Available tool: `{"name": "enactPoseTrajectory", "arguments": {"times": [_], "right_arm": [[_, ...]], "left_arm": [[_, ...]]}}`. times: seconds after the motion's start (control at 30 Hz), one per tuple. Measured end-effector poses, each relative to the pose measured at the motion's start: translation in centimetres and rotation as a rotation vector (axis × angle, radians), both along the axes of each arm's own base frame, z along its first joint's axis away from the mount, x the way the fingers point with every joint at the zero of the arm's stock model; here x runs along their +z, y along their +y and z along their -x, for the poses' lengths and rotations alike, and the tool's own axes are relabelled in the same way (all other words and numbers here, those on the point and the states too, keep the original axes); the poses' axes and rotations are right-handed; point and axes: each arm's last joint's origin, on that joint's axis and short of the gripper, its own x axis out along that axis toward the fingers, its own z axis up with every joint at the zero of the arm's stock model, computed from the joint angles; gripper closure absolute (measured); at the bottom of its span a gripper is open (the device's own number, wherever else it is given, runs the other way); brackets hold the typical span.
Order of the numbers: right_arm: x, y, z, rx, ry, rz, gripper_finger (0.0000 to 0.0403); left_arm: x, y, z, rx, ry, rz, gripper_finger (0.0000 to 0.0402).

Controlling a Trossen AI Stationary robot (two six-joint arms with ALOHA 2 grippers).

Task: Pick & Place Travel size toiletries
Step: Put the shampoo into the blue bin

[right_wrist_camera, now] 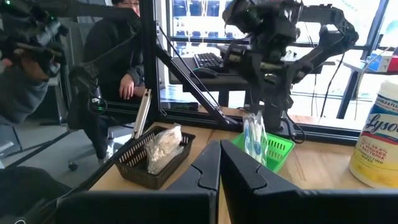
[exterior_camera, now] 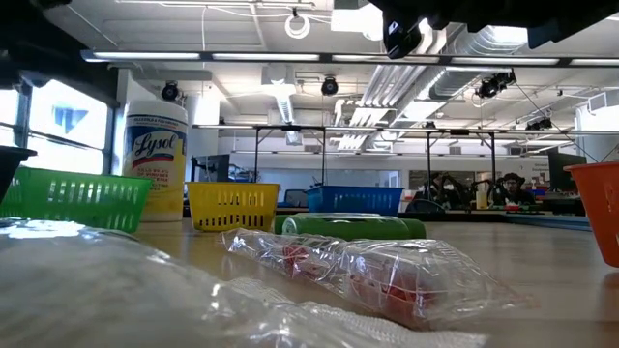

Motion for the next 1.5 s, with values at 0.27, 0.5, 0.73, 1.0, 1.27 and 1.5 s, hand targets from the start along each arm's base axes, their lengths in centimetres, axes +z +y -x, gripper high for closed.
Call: {"name": "enactPoseTrajectory", "arguments": {"times": [0.27,0.5,0.73,1.0,1.27,1.5], "right_arm": [[-0.3,-0.3,-0.1,-0.016,0.032,0.017,0.04],[-0.9,-1.2,-0.1,-0.093,0.106,0.021,0.04],[1.9,-1.8,2.3,-0.13,0.104,0.018,0.04],[2.7,-2.4,3.7,-0.159,0.064,0.043,0.04],[0.7,-4.1,4.0,-0.136,0.029,-0.025,0.04],[-1.1,-5.5,4.8,-0.18,0.037,-0.083,0.04]], "left_arm": [[1.7,0.5,0.0,0.103,-0.119,-0.126,0.0167],[1.7,0.7,0.1,0.107,-0.119,-0.237,0.0167],[3.6,-0.4,-0.8,0.003,-0.187,-0.443,0.0245],[6.1,-0.1,-0.5,-0.051,-0.296,-0.548,0.0392],[3.5,0.0,-0.5,-0.058,-0.294,-0.546,0.0401],[-0.3,-0.9,-1.4,-0.102,-0.295,-0.526,0.0401]]}}
